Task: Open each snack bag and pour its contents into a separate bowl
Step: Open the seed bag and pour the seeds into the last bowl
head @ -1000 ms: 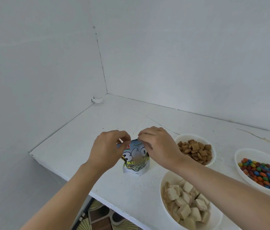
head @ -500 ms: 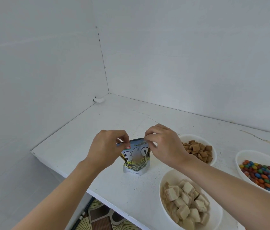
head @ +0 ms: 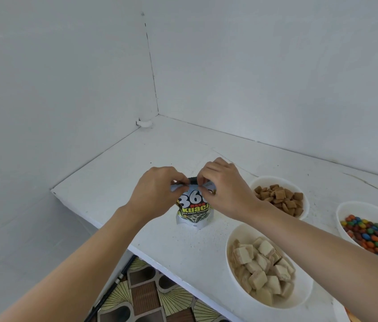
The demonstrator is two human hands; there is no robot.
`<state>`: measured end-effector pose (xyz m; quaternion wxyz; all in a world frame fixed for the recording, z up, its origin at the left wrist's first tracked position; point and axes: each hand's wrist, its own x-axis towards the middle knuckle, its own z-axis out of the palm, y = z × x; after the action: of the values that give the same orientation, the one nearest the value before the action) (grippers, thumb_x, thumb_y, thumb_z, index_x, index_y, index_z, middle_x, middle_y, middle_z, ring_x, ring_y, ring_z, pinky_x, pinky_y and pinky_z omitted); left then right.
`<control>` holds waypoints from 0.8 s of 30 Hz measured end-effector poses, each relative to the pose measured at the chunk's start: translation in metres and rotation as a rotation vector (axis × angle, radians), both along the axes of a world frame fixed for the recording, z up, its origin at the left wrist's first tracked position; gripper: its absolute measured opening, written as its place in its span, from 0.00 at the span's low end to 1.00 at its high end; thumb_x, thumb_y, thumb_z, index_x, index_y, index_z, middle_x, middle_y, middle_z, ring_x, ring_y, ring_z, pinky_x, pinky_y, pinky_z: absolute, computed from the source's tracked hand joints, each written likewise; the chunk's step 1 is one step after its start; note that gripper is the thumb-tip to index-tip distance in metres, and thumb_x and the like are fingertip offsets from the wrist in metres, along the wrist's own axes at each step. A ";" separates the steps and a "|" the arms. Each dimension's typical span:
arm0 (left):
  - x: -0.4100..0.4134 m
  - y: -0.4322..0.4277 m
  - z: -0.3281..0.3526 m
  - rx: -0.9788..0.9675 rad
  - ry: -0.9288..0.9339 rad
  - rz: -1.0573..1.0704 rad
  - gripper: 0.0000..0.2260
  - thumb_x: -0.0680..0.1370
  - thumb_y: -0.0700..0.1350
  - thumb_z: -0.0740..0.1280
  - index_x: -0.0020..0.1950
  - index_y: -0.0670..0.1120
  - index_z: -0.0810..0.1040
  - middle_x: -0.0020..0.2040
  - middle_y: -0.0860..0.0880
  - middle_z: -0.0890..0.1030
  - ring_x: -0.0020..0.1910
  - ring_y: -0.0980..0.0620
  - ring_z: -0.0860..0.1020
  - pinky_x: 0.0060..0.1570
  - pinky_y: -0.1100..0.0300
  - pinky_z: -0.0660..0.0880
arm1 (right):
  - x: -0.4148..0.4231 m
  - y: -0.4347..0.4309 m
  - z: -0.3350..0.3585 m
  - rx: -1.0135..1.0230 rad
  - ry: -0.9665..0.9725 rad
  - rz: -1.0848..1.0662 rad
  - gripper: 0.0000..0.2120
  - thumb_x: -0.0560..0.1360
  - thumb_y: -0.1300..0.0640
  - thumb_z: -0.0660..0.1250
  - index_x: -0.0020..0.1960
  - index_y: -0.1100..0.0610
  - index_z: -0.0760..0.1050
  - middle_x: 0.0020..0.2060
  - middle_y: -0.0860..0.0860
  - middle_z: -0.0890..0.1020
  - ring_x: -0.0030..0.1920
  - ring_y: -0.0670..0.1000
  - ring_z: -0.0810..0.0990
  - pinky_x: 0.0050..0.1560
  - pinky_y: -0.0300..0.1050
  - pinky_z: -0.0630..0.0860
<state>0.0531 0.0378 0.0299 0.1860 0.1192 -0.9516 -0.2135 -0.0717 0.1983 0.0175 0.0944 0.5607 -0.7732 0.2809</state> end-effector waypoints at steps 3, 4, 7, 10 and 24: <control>-0.001 0.000 -0.003 -0.029 0.035 -0.028 0.06 0.78 0.48 0.72 0.52 0.51 0.87 0.45 0.54 0.85 0.43 0.52 0.81 0.42 0.53 0.77 | 0.001 -0.005 -0.001 -0.005 0.024 -0.023 0.03 0.76 0.54 0.70 0.46 0.53 0.78 0.43 0.42 0.79 0.51 0.49 0.72 0.53 0.49 0.68; -0.002 0.001 -0.003 -0.032 0.051 -0.040 0.06 0.78 0.47 0.72 0.52 0.51 0.87 0.44 0.54 0.85 0.42 0.52 0.81 0.42 0.53 0.77 | 0.000 -0.005 -0.001 -0.011 0.030 -0.034 0.03 0.76 0.54 0.70 0.46 0.52 0.78 0.43 0.42 0.79 0.51 0.49 0.72 0.52 0.49 0.68; -0.004 0.002 -0.004 -0.035 0.074 -0.072 0.05 0.77 0.44 0.73 0.50 0.49 0.88 0.43 0.52 0.86 0.41 0.50 0.82 0.41 0.50 0.78 | 0.000 -0.006 0.000 -0.019 0.043 -0.063 0.02 0.76 0.55 0.70 0.46 0.53 0.78 0.41 0.43 0.80 0.51 0.50 0.72 0.51 0.50 0.68; -0.006 0.001 -0.001 0.023 0.056 -0.061 0.05 0.77 0.44 0.74 0.50 0.49 0.88 0.43 0.52 0.87 0.42 0.53 0.83 0.44 0.54 0.80 | 0.001 -0.006 0.001 -0.011 0.064 -0.083 0.03 0.77 0.54 0.70 0.45 0.52 0.79 0.40 0.43 0.80 0.50 0.50 0.72 0.50 0.50 0.67; -0.023 -0.006 0.023 0.065 -0.229 0.054 0.22 0.80 0.48 0.64 0.29 0.37 0.74 0.24 0.46 0.67 0.26 0.48 0.59 0.26 0.57 0.59 | -0.011 0.014 0.017 0.279 0.076 0.077 0.05 0.81 0.57 0.62 0.47 0.50 0.74 0.41 0.43 0.77 0.47 0.48 0.66 0.48 0.50 0.65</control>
<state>0.0302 0.0319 0.0530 0.0777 0.1745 -0.9556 -0.2241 -0.0823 0.2124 0.0342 0.0342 0.6078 -0.7786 0.1525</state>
